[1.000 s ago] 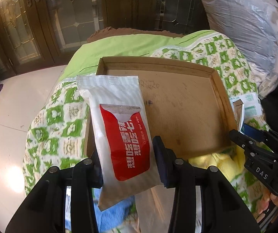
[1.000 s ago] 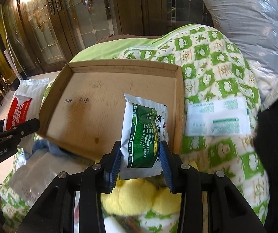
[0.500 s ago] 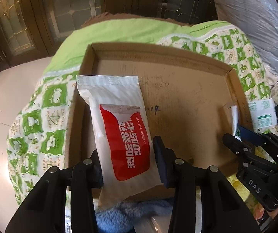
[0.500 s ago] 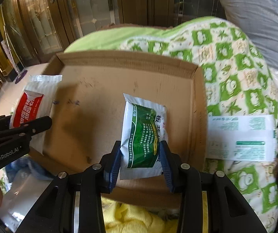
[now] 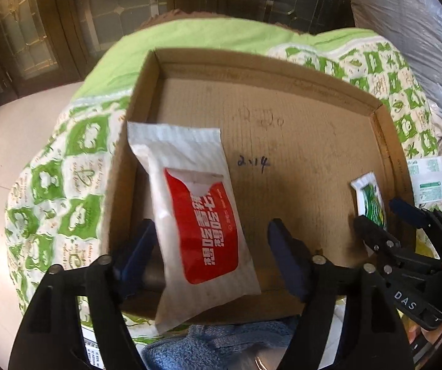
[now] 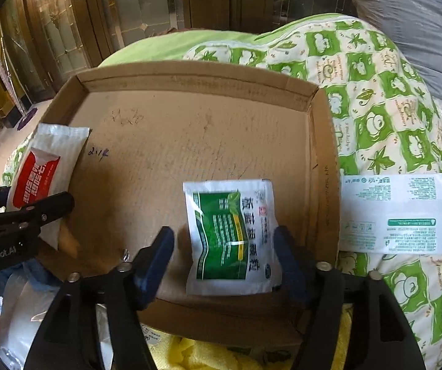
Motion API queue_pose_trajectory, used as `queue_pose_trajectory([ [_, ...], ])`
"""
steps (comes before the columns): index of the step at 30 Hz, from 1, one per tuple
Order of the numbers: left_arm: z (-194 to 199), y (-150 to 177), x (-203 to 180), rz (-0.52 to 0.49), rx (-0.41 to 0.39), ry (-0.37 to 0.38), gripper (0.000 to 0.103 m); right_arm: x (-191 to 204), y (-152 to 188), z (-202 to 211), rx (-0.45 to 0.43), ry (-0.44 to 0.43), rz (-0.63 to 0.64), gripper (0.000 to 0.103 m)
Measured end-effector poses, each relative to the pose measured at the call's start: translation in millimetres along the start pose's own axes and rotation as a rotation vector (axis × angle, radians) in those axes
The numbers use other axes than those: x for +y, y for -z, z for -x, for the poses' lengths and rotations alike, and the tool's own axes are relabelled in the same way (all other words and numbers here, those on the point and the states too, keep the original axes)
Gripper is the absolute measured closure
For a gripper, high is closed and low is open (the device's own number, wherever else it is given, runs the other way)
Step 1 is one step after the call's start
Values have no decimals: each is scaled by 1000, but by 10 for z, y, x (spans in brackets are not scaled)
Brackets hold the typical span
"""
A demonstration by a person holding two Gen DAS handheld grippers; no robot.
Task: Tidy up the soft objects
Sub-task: 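Lower both items into the cardboard lid and open both tools, then grasp the blue towel with the left tool while the right tool grasps the white foam block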
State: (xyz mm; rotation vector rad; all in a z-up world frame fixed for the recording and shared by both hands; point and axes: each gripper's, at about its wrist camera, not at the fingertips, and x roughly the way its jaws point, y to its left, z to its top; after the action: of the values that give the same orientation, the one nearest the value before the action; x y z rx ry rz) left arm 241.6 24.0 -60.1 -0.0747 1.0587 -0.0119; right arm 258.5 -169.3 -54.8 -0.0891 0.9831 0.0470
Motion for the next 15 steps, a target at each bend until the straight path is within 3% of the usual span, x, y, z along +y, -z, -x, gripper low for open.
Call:
queue_pose_trajectory([
  [3,64,-16,23,-4,-5,-1,23,-22,14,100,-27,-10,-6,24],
  [9,316,50,104,-19,-48,-17,22,-73,91,316,-51,-34,-27,22],
  [15,541,335,218,24,-55,-6,21,-250,254,658,-63,-66,-82,19],
])
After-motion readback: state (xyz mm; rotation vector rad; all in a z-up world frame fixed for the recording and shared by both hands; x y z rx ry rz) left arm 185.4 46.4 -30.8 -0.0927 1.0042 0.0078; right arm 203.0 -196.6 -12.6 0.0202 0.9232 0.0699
